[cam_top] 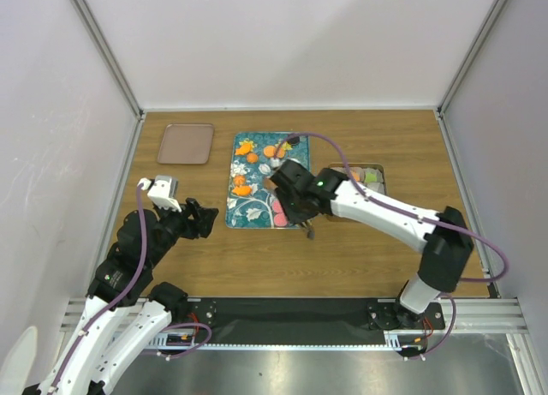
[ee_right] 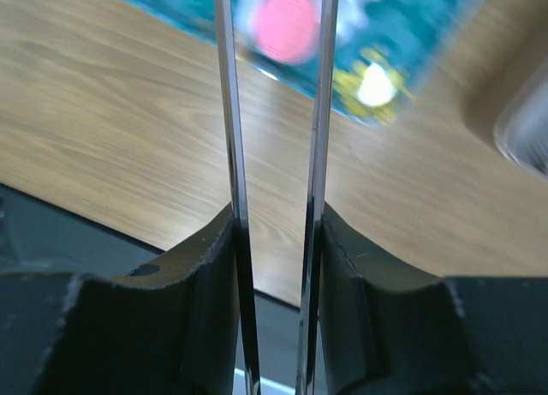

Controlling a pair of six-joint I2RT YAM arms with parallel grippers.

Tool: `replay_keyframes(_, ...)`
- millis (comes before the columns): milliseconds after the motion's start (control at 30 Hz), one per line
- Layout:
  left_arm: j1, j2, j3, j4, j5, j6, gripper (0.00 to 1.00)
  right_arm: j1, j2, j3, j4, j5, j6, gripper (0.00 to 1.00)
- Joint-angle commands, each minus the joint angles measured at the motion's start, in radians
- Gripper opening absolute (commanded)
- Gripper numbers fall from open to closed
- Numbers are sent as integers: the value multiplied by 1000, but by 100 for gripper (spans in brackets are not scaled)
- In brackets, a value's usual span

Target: Pack the cookies

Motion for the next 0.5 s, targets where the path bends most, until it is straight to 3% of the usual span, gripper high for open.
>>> replay_keyframes(0,-7,7,9,24,13,-3,71,-53,-107,-69,-45,69,65,37)
replay_keyframes(300,-7,28,7,30,36,2,71,-353,-418,-307,-140,89,180,37)
replay_keyframes(467,-7,36,6,32,45,3,71,-493,-484,-354,-189,79,170,37)
